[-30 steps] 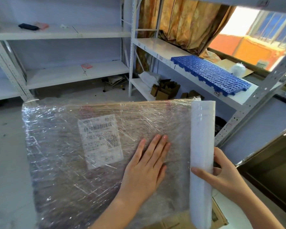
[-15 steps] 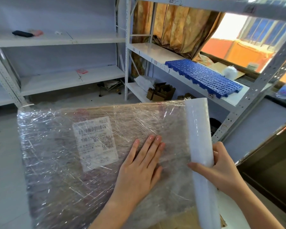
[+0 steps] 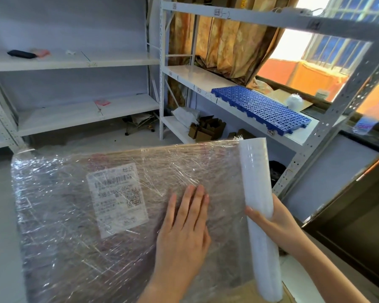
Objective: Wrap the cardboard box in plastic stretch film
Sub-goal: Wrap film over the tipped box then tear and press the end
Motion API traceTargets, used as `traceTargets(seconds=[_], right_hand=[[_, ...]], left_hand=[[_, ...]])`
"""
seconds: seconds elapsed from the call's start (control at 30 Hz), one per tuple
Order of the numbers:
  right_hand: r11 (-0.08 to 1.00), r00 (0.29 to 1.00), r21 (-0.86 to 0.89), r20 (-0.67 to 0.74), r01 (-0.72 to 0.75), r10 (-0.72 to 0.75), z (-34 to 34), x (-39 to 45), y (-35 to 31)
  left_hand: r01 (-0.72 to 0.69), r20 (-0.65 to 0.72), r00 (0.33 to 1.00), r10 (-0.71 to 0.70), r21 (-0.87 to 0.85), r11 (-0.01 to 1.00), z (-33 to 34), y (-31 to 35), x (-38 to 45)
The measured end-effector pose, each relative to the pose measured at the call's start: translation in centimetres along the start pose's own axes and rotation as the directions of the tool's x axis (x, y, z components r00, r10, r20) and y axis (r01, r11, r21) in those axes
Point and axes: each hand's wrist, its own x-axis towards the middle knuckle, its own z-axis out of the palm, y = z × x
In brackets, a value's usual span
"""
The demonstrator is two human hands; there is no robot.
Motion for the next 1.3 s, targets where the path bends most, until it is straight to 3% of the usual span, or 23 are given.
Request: traceTargets(seconds=[0.07, 0.17, 0.27, 0.43, 0.63, 0.97, 1.13, 1.3], right_hand=[[1.000, 1.000, -0.021, 0.005, 0.013, -0.013, 0.0, -0.1, -0.3], [1.000, 1.000, -0.020, -0.008, 0.020, -0.020, -0.1, -0.4, -0.6], [0.997, 0.999, -0.078, -0.013, 0.030, -0.031, -0.1, -0.6, -0.7], [0.999, 0.999, -0.043, -0.032, 0.021, -0.022, -0.3, -0.7, -0.3], [1.000, 0.986, -0.012, 0.164, 0.006, -0.004, -1.5, -0.8, 0.8], [0.998, 0.972, 0.058, 0.231, 0.016, -0.029, -3.1, -0.4, 1.4], [0.989, 0.988, 0.150, 0.154, 0.002, -0.025, -3.0, 0.1, 2.5], [0.983, 0.958, 0.185, 0.283, -0.011, -0.042, -3.9, 0.8, 1.5]], left_hand=[[0.013, -0.012, 1.000, -0.013, -0.018, 1.000, 0.9, 2.4, -1.1], [-0.119, 0.024, 0.992, 0.120, -0.046, 0.992, 2.9, 5.0, -3.1], [-0.131, 0.090, 0.987, 0.135, -0.046, 0.990, 3.9, 4.9, -3.5], [-0.138, 0.001, 0.990, 0.138, -0.045, 0.989, 5.0, 4.8, -3.8], [-0.103, -0.039, 0.994, 0.101, -0.046, 0.994, 4.8, 4.8, -3.5], [-0.107, -0.067, 0.992, 0.103, -0.049, 0.993, 4.6, 5.0, -4.1], [-0.127, -0.102, 0.988, 0.120, -0.063, 0.990, 4.4, 5.0, -4.1], [-0.147, -0.101, 0.985, 0.143, -0.033, 0.989, 4.6, 4.7, -4.2]])
